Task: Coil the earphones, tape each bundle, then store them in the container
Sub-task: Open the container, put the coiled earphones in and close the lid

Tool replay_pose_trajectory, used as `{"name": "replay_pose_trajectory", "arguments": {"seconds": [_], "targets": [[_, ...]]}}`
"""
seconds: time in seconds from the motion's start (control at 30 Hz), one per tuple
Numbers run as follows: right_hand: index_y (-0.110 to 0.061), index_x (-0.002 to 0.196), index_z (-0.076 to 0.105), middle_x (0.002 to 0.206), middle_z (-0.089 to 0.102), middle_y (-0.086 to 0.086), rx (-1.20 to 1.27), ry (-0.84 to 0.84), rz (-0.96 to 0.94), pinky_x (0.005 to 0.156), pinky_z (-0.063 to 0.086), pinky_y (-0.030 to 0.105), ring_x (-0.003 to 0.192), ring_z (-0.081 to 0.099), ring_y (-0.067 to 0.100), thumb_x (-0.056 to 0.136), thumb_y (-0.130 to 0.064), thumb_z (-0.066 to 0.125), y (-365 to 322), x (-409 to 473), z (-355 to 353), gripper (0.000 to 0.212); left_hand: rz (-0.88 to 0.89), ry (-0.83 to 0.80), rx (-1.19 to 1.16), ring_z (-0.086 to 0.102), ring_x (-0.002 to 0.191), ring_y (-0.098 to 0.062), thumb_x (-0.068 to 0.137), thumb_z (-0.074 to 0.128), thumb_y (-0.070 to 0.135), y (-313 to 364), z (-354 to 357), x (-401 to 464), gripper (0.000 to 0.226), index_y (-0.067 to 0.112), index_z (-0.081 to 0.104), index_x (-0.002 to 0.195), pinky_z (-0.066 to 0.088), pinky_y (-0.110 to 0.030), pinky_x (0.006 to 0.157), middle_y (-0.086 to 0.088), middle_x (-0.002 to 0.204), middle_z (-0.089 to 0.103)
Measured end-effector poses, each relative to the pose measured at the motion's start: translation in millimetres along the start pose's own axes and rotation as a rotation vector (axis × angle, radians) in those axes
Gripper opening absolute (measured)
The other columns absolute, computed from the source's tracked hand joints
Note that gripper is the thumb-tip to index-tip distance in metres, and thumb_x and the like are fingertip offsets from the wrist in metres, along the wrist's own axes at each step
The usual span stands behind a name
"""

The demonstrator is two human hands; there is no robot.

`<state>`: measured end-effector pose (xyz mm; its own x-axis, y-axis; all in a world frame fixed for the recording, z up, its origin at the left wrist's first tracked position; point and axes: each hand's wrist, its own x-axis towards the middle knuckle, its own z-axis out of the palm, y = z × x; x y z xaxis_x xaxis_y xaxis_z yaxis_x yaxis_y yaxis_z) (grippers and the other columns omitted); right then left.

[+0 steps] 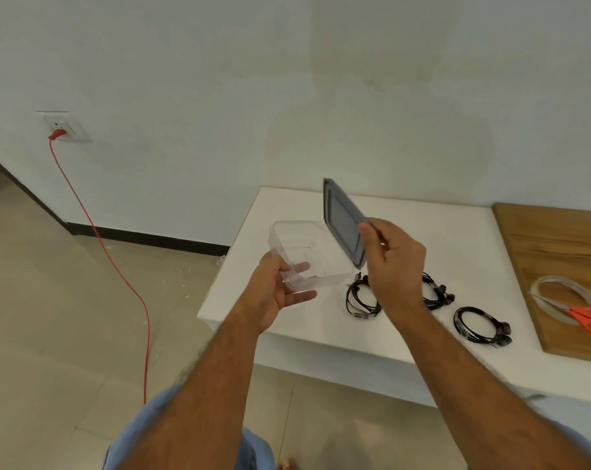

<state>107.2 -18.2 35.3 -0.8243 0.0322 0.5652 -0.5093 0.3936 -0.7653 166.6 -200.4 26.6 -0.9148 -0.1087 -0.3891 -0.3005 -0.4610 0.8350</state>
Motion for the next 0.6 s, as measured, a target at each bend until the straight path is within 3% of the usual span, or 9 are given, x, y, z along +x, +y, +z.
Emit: {"name": "replay_pose_trajectory", "arguments": {"seconds": [0.07,0.13,0.23,0.43,0.6], "targets": [[-0.017,0.095,0.072,0.082,0.068,-0.012,0.128,0.017,0.214,0.072,0.056,0.029,0.08,0.066,0.012,0.096,-0.025,0.058,15,6,-5,0.016,-0.012,0.027,0.034,0.069,0.1,-0.036,0.094,0.04,0.012,-1,-6,4,0.042,0.018,0.045,0.136,0.06,-0.045,0.075,-0.021,0.126,0.061],[-0.018,0.086,0.069,0.086,0.07,0.001,0.334,0.049,0.481,0.073,0.061,0.042,0.088,0.07,0.024,0.097,-0.02,0.057,27,10,-9,0.017,-0.016,0.051,0.04,0.068,0.103,-0.038,0.097,0.043,0.02,-2,-8,7,0.041,0.018,0.046,0.137,0.06,-0.044,0.075,-0.019,0.125,0.062],[-0.01,0.079,0.066,0.09,0.069,0.011,0.492,0.133,0.761,0.067,0.062,0.037,0.091,0.07,0.03,0.099,-0.014,0.055,41,13,-15,0.023,-0.034,0.078,0.008,0.069,0.102,-0.037,0.099,0.043,0.023,-6,-12,11,0.042,0.016,0.045,0.14,0.059,-0.041,0.071,-0.019,0.126,0.063],[-0.005,0.084,0.061,0.101,0.069,0.015,0.603,0.22,0.965,0.065,0.06,0.032,0.093,0.071,0.028,0.1,-0.015,0.053,64,19,-21,0.02,-0.127,0.161,-0.115,0.065,0.106,-0.043,0.098,0.043,0.016,-22,-19,14,0.046,0.005,0.038,0.142,0.06,-0.047,0.075,-0.025,0.127,0.06],[-0.006,0.09,0.059,0.099,0.068,0.013,0.67,0.265,1.057,0.07,0.061,0.035,0.09,0.071,0.025,0.1,-0.014,0.052,76,26,-24,0.015,-0.182,0.257,-0.125,0.065,0.098,-0.043,0.095,0.039,0.008,-32,-19,17,0.016,0.005,0.051,0.106,0.061,-0.047,0.074,-0.028,0.124,0.06]]}}
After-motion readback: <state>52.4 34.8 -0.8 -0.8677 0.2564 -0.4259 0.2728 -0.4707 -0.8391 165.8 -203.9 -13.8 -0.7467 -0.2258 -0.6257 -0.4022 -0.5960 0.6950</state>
